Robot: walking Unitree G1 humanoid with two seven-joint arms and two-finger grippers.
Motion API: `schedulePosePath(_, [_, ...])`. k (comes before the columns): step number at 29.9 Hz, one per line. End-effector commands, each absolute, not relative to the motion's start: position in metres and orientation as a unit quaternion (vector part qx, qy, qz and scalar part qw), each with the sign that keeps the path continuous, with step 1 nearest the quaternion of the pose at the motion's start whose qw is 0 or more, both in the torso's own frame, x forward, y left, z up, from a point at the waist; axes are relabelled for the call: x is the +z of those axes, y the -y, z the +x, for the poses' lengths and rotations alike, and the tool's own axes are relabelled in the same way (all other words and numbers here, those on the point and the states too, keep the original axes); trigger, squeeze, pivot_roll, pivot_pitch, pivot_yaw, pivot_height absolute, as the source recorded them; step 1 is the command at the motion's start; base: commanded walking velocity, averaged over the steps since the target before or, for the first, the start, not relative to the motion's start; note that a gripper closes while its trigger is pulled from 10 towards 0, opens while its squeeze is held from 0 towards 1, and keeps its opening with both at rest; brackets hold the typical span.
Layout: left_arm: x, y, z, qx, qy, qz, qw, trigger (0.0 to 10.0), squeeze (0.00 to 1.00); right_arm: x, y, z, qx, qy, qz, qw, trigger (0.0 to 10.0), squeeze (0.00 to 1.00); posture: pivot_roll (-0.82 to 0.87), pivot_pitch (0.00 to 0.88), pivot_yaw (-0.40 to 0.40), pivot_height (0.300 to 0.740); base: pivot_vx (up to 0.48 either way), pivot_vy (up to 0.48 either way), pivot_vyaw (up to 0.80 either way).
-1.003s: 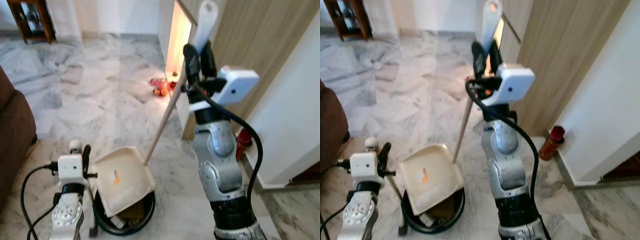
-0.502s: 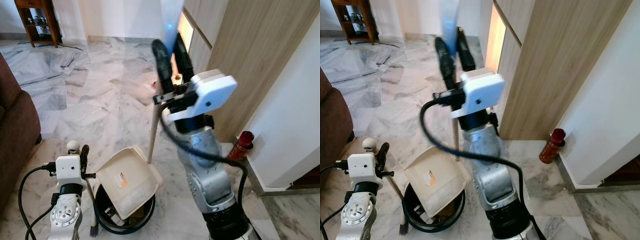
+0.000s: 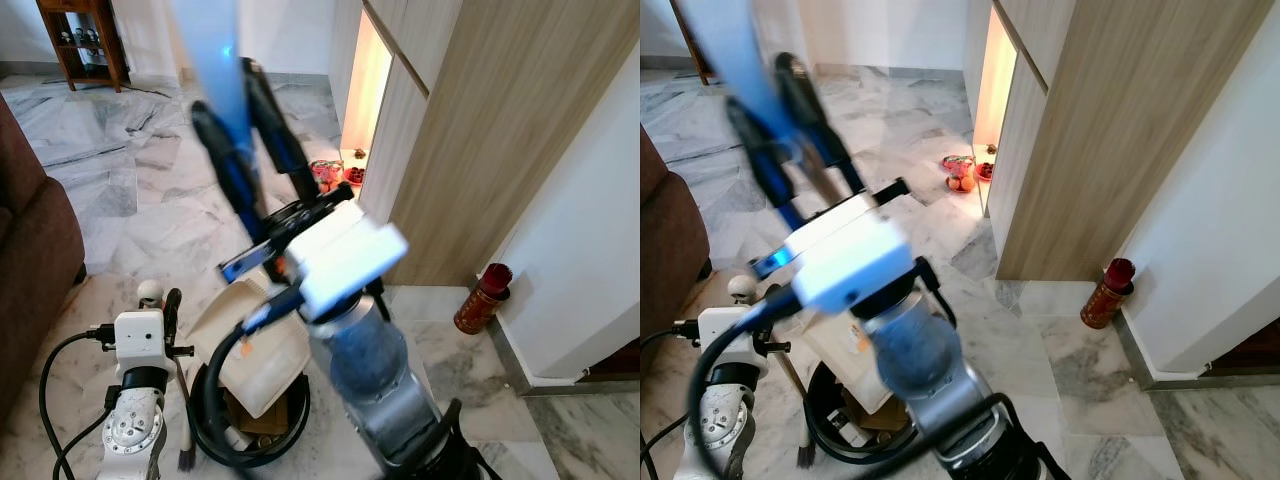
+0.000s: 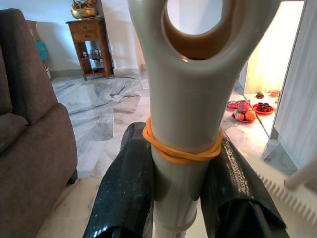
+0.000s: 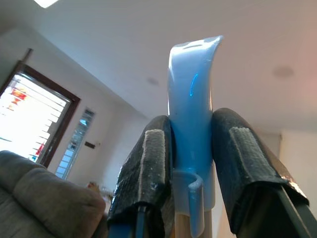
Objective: Sweep floor
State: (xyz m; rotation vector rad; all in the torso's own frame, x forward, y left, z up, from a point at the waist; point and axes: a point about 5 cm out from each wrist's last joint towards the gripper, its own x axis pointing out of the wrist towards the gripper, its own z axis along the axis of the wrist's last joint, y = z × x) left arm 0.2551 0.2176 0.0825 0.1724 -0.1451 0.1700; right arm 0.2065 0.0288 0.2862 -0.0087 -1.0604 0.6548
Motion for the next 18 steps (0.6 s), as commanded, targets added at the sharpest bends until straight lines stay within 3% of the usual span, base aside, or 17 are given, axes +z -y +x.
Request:
schedulePosePath(1, [0.087,-0.211,0.259,0.069,0.089,0.089,0.99,10.0,0.0,0.305,-0.029,0.186,0.301,0.555,0.015,0.776,10.0,0.0,0.03,0.067,-0.065,0.74,0.0,0.0,0.0])
schedulePosePath(18, [0.088,-0.207,0.261,0.062,0.093,0.09,0.99,10.0,0.0,0.306,-0.033,0.175,0.317,0.585,-0.015,0.746,10.0,0.0,0.03,0.069,-0.072,0.74,0.0,0.0,0.0])
